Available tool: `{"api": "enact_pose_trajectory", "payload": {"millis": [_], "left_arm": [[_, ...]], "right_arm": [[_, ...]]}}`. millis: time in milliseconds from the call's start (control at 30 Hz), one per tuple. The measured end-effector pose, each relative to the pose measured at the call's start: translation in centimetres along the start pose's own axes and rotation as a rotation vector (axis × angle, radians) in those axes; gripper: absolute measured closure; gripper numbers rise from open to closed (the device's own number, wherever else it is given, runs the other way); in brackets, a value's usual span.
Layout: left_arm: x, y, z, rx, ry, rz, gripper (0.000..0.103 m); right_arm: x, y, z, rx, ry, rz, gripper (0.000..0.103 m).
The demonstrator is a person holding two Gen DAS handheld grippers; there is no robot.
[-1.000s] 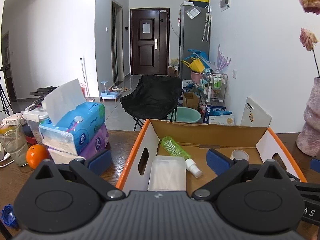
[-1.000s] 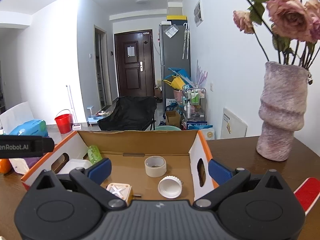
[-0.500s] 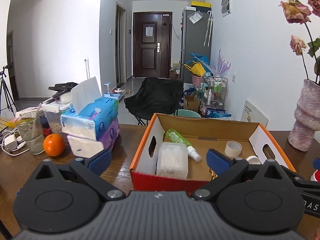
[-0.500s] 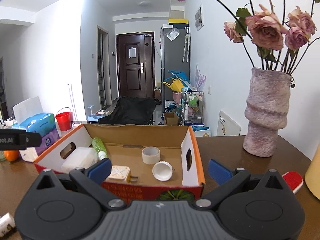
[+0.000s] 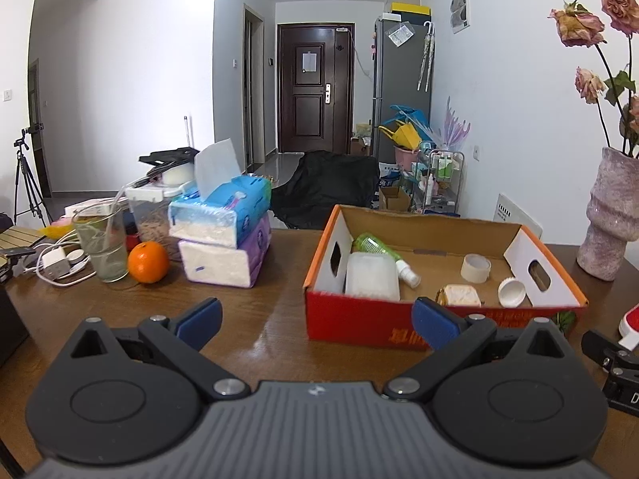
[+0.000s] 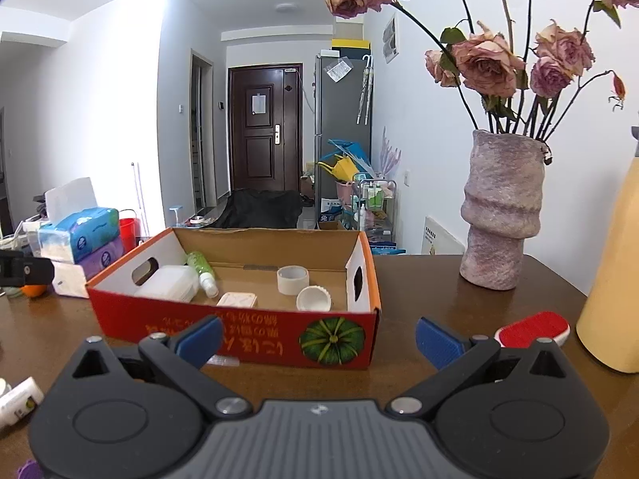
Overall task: Organize rigid objects
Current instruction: 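Withdraw both tools from the cardboard box back over the table, then move the left tool to the white bottle cap while the right tool approaches the purple cap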
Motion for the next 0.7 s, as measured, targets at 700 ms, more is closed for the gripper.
{"api": "enact_pose_trajectory", "payload": {"millis": [700], "left_arm": [[5.8,-7.3,-4.5,0.012,-0.004,-0.053,0.000]], "right_arm": [[5.7,-7.9,-3.3,0.009,-0.030,-0.053,0.000]]}}
Point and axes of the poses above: each gripper's, at about its wrist camera, not at the fingertips, and y roughly the way its jaws point, z to its right, x to its underside, the point moved 6 cm from there along y, roughly the way its jaws point, and after that the axes turned 6 degrees about x, right-handed, at the moved point
